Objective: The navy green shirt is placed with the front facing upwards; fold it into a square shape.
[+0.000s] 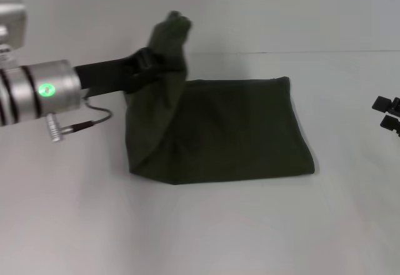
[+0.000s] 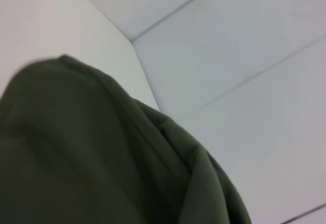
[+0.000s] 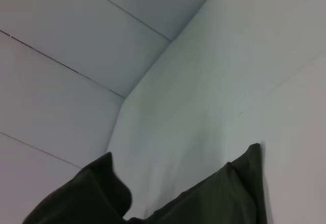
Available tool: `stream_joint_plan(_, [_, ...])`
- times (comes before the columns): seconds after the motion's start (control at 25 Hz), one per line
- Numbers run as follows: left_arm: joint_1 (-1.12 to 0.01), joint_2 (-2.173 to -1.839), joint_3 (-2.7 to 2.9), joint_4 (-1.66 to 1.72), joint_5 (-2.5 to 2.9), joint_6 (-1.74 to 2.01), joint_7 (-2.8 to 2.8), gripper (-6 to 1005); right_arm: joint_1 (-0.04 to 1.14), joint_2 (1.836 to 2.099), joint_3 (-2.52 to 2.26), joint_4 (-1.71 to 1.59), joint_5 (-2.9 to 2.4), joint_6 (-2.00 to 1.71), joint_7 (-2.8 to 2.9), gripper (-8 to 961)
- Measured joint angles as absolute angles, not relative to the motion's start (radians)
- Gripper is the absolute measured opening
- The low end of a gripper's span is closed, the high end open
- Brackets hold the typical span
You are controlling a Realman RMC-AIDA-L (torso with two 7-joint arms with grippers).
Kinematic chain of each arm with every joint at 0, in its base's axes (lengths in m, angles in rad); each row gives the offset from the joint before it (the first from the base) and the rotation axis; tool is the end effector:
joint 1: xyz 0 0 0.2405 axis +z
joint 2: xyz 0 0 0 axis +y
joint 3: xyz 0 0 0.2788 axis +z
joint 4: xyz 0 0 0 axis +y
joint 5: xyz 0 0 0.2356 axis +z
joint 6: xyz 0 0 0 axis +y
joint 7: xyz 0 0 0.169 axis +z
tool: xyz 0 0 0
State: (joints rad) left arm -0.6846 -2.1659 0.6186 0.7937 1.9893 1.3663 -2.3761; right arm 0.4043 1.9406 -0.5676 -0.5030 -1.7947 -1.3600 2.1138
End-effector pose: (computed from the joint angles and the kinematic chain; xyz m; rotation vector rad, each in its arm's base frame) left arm -0.2132 0.4418 -0.0234 -2.2290 -1.7000 -1.0088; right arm 0.3822 0.3689 0.0442 -1.8545 1.7484 1.0346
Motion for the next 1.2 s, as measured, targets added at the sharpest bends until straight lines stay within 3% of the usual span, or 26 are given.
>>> stream_joint_plan(0.56, [-0.759,-2.17,1.07,0.681,1.823,1.122,-2.328,21,0.415,1.943,-0.568,-0.492,-1.802,-1.355,2.114,807])
stream_joint_plan(1.0, [-0.783,-2.169,1.224,0.661,1.775,1.18,-2.232,187,0.414,1.941,-0.568,-0.491,-1.804,-1.351,2.118,806])
stream_joint_plan(1.2, [-0.709,-2.142,1.076,0.731,1.774,1.394,-2.175,402,0.416,1.939,-0.567,-0.491,-1.824,-1.351,2.122,806])
